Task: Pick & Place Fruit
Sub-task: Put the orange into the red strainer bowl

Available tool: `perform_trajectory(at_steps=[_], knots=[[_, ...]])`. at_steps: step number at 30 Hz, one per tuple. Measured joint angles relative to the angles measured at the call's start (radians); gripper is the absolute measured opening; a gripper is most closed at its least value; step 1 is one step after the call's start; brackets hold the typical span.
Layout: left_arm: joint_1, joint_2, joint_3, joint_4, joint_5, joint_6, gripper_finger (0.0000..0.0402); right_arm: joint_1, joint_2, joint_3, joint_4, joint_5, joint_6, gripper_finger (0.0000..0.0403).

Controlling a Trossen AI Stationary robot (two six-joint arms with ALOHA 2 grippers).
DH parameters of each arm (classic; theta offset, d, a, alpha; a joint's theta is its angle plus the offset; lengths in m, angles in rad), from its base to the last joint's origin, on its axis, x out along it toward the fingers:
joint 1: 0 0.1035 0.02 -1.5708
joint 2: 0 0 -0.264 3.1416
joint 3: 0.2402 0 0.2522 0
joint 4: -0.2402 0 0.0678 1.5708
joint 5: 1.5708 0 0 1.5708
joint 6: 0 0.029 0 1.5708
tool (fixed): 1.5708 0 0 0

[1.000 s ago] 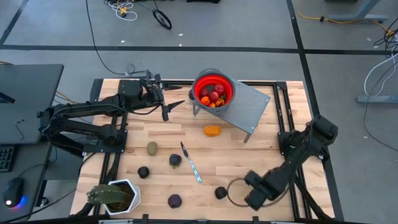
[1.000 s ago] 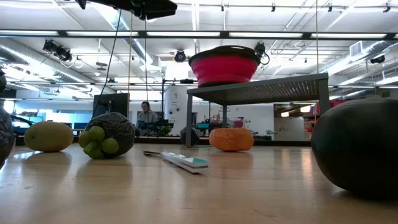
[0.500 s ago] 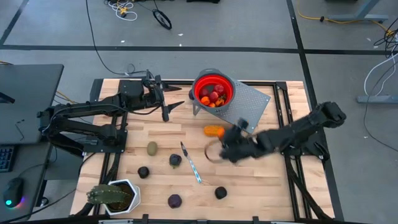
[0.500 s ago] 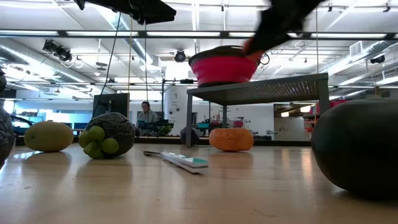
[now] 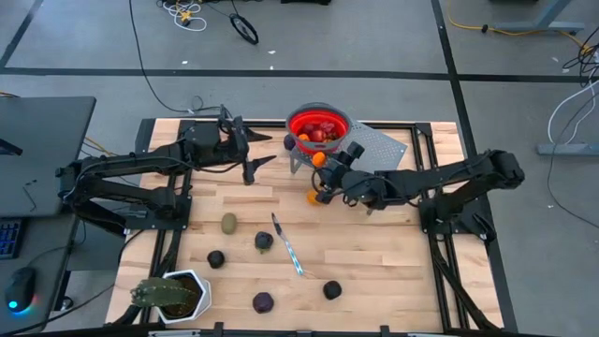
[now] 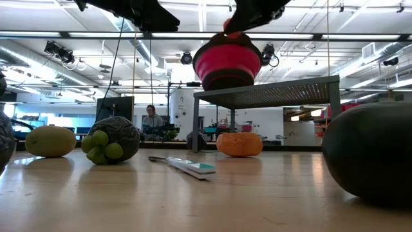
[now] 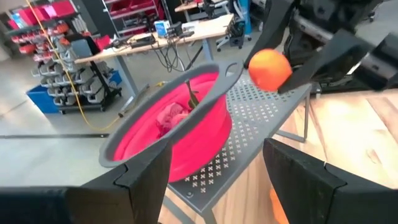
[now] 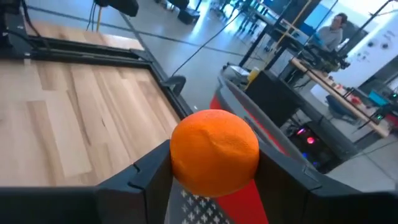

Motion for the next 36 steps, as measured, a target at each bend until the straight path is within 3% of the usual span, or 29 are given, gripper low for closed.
perform_trajectory(at_steps=[7, 15, 20, 27, 29, 33, 36], knots=[[0.0, 0.0, 0.0, -0.013, 0.004, -0.067, 0.0261, 0.004, -0.002, 0.0, -0.106, -0.026, 0.126, 0.0202], [0.0, 0.0, 0.0, -0.013, 0.004, -0.09, 0.0261, -0.007, -0.002, 0.0, -0.325, -0.161, 0.34, 0.0202], [0.0, 0.0, 0.0, -0.016, 0.004, -0.081, 0.0261, -0.009, -0.002, 0.0, -0.345, -0.165, 0.37, 0.0202], [0.0, 0.0, 0.0, -0.019, 0.004, -0.068, 0.0261, 0.038, -0.003, 0.0, -0.144, -0.243, 0.193, 0.0202], [0.0, 0.0, 0.0, -0.018, 0.004, -0.067, 0.0261, 0.05, -0.003, 0.0, -0.039, -0.2, 0.108, 0.0202], [0.0, 0.0, 0.0, -0.011, 0.004, -0.057, 0.0261, 0.021, 0.002, 0.0, 0.171, -0.001, -0.071, 0.0202], [0.0, 0.0, 0.0, -0.005, 0.004, -0.057, 0.0261, -0.06, 0.011, 0.0, 0.284, -0.002, -0.176, 0.0202]])
